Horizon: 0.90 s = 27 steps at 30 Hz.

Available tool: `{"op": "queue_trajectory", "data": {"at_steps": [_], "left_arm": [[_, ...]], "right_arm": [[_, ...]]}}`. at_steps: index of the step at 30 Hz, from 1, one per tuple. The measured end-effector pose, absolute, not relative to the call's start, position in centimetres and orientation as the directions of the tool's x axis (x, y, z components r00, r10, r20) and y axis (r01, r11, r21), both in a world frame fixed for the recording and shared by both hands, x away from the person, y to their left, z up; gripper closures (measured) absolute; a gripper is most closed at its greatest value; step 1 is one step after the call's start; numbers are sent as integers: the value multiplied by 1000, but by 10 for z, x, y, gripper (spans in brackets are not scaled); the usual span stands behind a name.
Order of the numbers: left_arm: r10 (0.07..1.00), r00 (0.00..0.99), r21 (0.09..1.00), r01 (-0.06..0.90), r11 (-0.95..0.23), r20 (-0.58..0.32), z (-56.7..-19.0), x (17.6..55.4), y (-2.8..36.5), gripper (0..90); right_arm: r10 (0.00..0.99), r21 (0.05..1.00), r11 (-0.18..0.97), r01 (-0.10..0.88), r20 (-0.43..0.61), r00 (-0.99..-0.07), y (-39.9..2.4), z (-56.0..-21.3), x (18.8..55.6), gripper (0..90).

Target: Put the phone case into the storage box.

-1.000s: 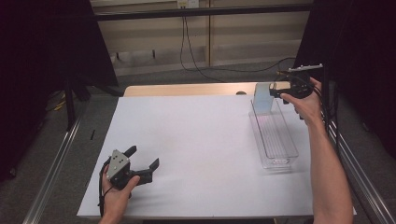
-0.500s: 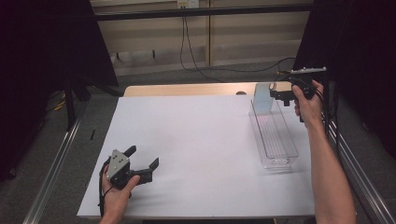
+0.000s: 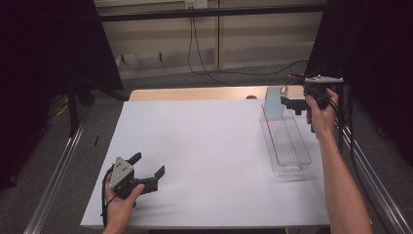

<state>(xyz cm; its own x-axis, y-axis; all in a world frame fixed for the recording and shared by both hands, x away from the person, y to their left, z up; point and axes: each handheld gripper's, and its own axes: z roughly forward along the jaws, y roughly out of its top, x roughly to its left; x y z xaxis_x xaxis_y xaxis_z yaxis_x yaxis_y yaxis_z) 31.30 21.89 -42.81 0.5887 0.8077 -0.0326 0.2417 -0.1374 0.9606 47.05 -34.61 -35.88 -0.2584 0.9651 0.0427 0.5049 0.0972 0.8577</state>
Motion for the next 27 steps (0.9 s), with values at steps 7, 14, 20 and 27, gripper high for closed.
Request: {"op": "queue_trajectory", "data": {"at_steps": [7,14,20,27], "left_arm": [[806,591,961,237,-140,-28,-427,312,220,42],[807,589,963,235,-132,-33,-427,311,221,42],[806,592,963,234,-136,-30,-427,311,219,43],[805,592,964,232,-128,-36,-425,308,219,43]], "right_arm": [[972,890,87,447,22,-234,-344,-364,458,35],[979,907,62,417,26,-203,-349,-364,445,36],[981,911,30,412,52,-187,-353,-363,436,22],[983,916,9,402,65,-172,-350,-364,424,22]]}}
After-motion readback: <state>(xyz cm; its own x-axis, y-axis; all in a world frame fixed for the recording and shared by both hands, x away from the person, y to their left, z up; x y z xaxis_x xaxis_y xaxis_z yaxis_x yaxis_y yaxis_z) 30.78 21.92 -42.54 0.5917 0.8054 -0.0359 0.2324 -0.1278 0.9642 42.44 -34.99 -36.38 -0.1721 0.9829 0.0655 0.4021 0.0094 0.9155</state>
